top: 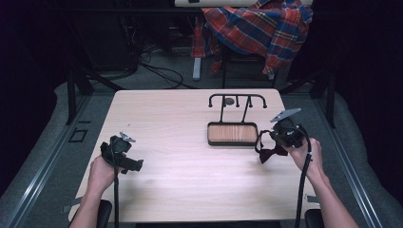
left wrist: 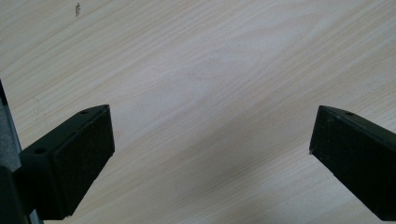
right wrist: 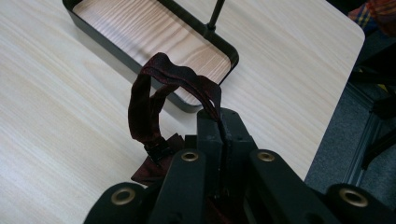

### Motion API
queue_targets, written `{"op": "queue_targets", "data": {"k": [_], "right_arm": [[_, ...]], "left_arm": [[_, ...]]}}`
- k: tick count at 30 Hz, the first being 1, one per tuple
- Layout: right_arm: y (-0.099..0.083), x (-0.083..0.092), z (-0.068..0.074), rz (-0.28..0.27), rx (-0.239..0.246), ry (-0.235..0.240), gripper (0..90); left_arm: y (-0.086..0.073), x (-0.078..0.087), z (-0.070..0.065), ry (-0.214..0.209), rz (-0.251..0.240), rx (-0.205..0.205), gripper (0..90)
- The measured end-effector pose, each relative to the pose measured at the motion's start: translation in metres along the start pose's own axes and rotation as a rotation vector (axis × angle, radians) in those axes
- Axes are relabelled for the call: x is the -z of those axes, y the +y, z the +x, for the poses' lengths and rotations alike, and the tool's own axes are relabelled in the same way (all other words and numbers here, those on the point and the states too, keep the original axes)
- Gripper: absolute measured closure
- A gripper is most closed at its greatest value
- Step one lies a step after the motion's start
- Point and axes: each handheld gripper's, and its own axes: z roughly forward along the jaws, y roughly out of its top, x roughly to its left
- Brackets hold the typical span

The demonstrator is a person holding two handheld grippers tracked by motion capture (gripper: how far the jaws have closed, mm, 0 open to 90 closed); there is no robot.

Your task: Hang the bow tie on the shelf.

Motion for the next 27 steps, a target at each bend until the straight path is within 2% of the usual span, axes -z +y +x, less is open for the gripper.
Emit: {"op": "queue_targets", "data": {"k": [17, 27], "right_arm": [[0.016, 0.009, -0.014, -0.051, -0.029, -0.018, 88.0], [0.02, 0.013, -0.016, -0.066, -0.031, -0.024, 88.0]], "left_arm": [[0.0, -0.002, -0.001, 0.012, 0.013, -0.018, 0.1], [0.0, -0.002, -0.001, 0.011, 0.015, -0.017, 0.1]]}}
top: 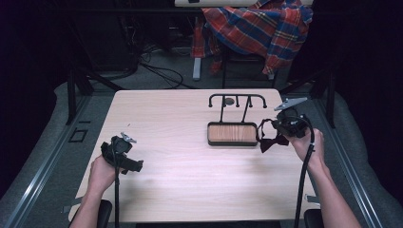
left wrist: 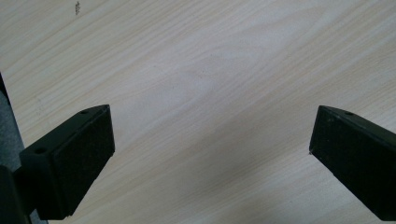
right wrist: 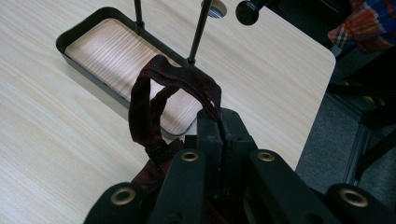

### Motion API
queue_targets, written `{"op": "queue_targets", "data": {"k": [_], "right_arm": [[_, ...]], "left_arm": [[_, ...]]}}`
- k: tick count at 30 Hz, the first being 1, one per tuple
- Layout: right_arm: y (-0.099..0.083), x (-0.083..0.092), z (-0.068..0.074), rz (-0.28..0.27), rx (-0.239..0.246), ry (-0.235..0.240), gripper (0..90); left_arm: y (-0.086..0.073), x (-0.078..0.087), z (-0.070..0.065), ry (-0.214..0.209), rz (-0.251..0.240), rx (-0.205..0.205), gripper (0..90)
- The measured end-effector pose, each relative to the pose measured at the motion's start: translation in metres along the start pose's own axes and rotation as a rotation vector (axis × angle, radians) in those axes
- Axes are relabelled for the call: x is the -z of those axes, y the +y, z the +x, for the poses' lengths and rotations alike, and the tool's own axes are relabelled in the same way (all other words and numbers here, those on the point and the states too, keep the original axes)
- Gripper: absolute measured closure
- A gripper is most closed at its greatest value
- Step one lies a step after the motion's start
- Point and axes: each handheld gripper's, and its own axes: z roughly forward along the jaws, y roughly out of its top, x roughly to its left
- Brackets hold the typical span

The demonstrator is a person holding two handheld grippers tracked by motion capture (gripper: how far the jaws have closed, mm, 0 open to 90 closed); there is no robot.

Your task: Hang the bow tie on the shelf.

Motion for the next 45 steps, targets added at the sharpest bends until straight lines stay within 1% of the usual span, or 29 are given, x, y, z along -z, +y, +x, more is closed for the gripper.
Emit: {"op": "queue_targets", "data": {"k": [1, 5, 6, 9, 11, 13, 15, 25, 31, 34, 37, 39, 45], "right_arm": [[0.001, 0.001, 0.0, -0.006, -0.002, -0.002, 88.0], [0.003, 0.002, -0.002, -0.004, 0.001, -0.009, 88.0], [0.005, 0.002, -0.003, -0.015, -0.006, -0.012, 88.0], [0.008, 0.003, -0.004, -0.019, -0.005, -0.016, 88.0], [0.009, 0.003, -0.005, -0.026, -0.01, -0.015, 88.0], [0.01, 0.003, -0.005, -0.021, -0.009, -0.02, 88.0], [0.012, 0.003, -0.006, -0.031, -0.009, -0.021, 88.0], [0.018, 0.004, -0.008, -0.041, 0.002, -0.032, 87.9], [0.026, 0.004, -0.008, -0.042, 0.016, -0.042, 88.0], [0.03, 0.003, -0.01, -0.058, 0.001, -0.038, 87.9], [0.033, 0.003, -0.012, -0.05, 0.006, -0.038, 87.9], [0.036, 0.0, -0.013, -0.063, -0.001, -0.045, 87.9], [0.041, -0.006, -0.017, -0.058, -0.009, -0.057, 87.9]], "left_arm": [[0.0, 0.0, 0.0, 0.0, 0.001, 0.0, 0.1], [0.0, 0.0, 0.0, 0.0, -0.001, -0.001, 0.1], [0.001, 0.0, -0.001, -0.002, -0.001, -0.003, 0.1], [0.001, 0.0, -0.001, -0.005, 0.004, -0.007, 0.1], [0.0, 0.0, -0.001, -0.006, 0.0, -0.004, 0.1], [0.0, 0.0, -0.001, -0.004, 0.002, -0.004, 0.1], [0.0, 0.0, 0.001, -0.005, 0.003, -0.002, 0.2], [0.0, 0.001, 0.0, -0.012, -0.004, 0.0, 0.1], [-0.001, 0.001, 0.001, -0.017, -0.005, -0.001, 0.1], [-0.001, 0.001, 0.001, -0.017, -0.004, -0.001, 0.1], [-0.001, 0.001, 0.001, -0.012, -0.007, -0.001, 0.1], [-0.001, 0.001, 0.001, -0.011, -0.006, -0.002, 0.1], [0.0, 0.001, 0.0, -0.012, -0.006, -0.005, 0.1]]}}
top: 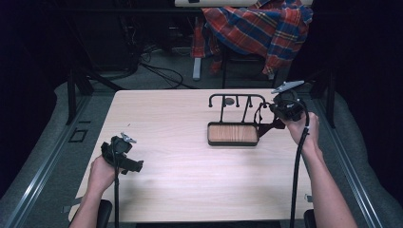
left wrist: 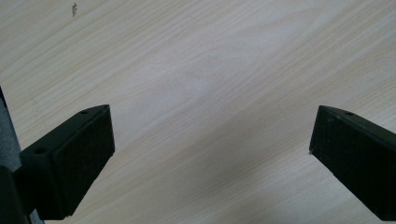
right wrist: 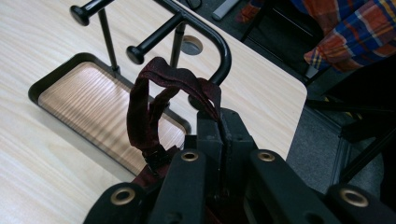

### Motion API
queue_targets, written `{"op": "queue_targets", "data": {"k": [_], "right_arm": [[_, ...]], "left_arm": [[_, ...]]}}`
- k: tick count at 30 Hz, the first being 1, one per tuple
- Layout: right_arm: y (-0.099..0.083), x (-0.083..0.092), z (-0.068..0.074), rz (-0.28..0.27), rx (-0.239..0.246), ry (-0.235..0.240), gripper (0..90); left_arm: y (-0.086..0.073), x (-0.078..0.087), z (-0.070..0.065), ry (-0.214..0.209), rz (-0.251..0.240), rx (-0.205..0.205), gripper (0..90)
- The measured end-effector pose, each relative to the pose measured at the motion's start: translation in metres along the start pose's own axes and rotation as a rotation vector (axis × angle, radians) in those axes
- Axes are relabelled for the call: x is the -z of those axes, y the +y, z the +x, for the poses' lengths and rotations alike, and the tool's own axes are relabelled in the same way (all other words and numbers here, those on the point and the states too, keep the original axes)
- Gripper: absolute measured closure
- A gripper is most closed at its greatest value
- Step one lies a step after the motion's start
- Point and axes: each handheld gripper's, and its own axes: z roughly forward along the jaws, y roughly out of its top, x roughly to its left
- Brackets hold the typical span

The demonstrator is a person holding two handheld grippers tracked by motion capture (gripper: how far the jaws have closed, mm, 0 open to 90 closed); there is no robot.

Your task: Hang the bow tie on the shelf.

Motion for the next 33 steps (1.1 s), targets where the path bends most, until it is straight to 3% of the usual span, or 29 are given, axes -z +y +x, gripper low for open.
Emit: {"op": "queue_targets", "data": {"k": [7, 16, 33], "right_arm": [[0.005, -0.006, -0.005, 0.012, -0.012, -0.018, 87.9], [0.008, -0.026, -0.011, 0.016, -0.066, -0.018, 87.7], [-0.004, -0.043, -0.021, 0.028, -0.154, 0.044, 87.1]], "left_arm": [[0.0, 0.0, 0.0, 0.0, 0.001, 0.001, 0.1], [0.0, 0.0, 0.0, -0.001, 0.002, -0.002, 0.1], [0.001, -0.001, -0.003, -0.004, 0.002, -0.009, 0.1]]}}
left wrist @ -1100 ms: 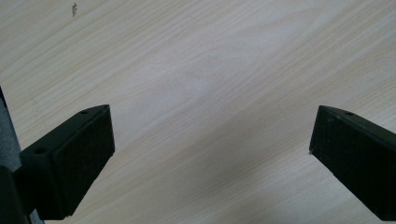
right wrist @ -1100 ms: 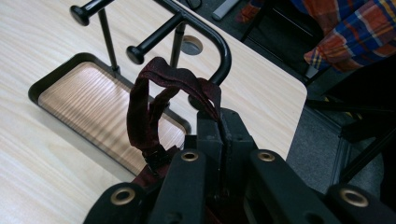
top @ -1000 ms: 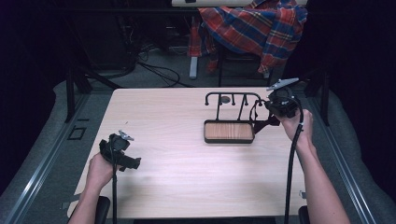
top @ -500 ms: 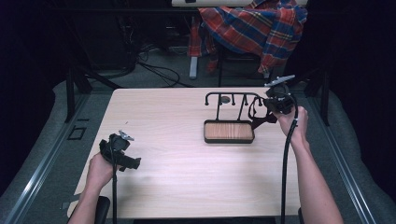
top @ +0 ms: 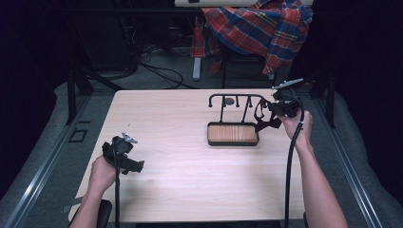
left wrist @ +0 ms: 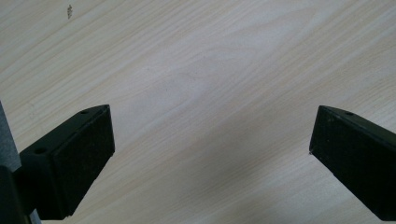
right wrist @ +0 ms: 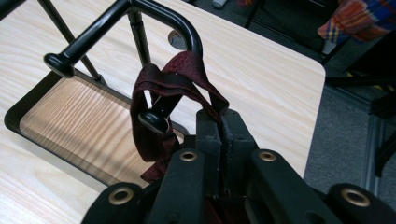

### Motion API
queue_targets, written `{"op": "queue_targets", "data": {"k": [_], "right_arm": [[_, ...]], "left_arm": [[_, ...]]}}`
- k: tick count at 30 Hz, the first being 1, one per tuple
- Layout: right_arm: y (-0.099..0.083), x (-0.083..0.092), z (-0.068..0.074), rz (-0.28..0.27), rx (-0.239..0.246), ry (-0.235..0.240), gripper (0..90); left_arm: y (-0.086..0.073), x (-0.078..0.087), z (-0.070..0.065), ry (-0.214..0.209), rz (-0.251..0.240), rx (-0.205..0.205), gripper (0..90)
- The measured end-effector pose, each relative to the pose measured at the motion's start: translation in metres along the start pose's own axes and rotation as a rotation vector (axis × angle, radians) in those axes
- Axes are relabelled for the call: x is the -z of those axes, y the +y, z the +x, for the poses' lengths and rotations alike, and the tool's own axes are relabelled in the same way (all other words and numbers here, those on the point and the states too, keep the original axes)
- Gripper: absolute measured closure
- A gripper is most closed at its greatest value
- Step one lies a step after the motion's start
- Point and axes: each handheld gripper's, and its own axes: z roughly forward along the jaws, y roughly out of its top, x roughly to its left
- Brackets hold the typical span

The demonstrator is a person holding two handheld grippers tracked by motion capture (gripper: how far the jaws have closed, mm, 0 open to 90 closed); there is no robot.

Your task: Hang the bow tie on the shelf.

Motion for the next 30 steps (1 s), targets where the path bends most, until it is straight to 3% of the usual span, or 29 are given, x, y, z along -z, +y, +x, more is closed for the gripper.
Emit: {"op": "queue_targets", "data": {"k": [22, 30], "right_arm": [[-0.013, -0.021, -0.003, 0.049, -0.026, 0.056, 83.5], [-0.012, -0.021, -0.002, 0.031, -0.03, 0.071, 78.0]], "left_arm": [[0.0, 0.0, -0.001, -0.001, 0.001, -0.004, 0.1], [0.0, 0.0, -0.001, -0.003, 0.002, -0.003, 0.1]]}}
